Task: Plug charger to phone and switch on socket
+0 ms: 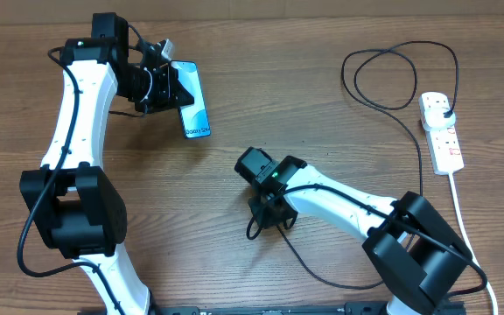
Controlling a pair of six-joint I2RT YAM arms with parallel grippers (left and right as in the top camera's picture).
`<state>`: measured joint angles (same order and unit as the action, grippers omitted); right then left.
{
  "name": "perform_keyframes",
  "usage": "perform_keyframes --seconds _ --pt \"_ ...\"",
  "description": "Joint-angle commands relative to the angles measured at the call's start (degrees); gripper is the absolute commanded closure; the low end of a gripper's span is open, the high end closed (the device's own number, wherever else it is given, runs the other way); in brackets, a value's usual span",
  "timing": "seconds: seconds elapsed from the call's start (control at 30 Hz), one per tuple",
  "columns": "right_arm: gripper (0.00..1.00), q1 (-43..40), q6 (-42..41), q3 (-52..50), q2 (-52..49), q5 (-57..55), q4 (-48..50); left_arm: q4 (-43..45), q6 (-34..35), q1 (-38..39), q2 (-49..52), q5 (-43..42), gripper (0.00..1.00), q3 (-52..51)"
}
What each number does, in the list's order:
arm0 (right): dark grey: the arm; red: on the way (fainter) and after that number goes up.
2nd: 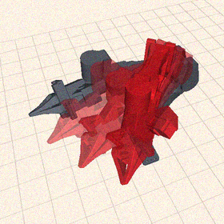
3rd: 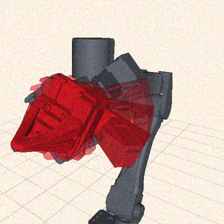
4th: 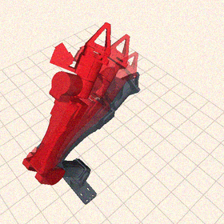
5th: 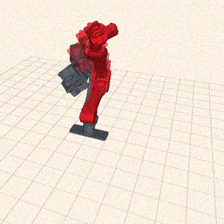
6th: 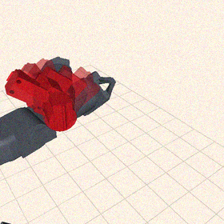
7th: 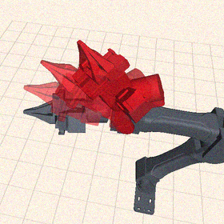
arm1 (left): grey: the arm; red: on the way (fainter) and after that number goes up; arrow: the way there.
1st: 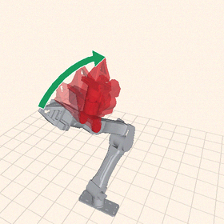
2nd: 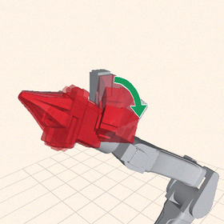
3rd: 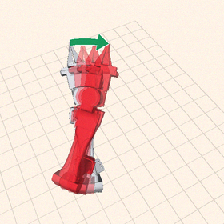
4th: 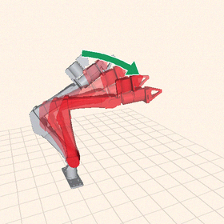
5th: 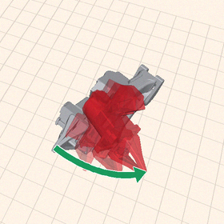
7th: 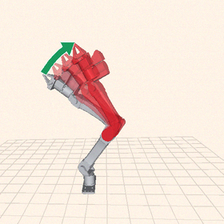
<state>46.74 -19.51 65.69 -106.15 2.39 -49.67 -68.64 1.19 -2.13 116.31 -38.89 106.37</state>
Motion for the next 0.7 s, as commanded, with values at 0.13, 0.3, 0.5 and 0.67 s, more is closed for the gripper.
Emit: perform_keyframes --seconds 0.13,0.3,0.5,0.67 --pt "0.73 0.20 -0.66 -0.55 -0.66 -2.34 1.05 0.02 0.07 0.33 -0.70 -1.55 0.96 0.72" --pt "0.73 0.17 -0.66 -2.49 -0.68 -2.34 2.08 0.04 0.07 0.33 -0.70 -1.57 0.96 0.72" --pt "0.80 0.17 -0.66 -2.75 -0.70 -2.34 2.49 0.00 0.07 0.33 -0.70 -1.57 0.96 0.72" --pt "0.86 0.17 -0.68 -2.75 -0.72 -2.34 2.64 -0.02 0.07 0.33 -0.70 -1.55 0.96 0.72"
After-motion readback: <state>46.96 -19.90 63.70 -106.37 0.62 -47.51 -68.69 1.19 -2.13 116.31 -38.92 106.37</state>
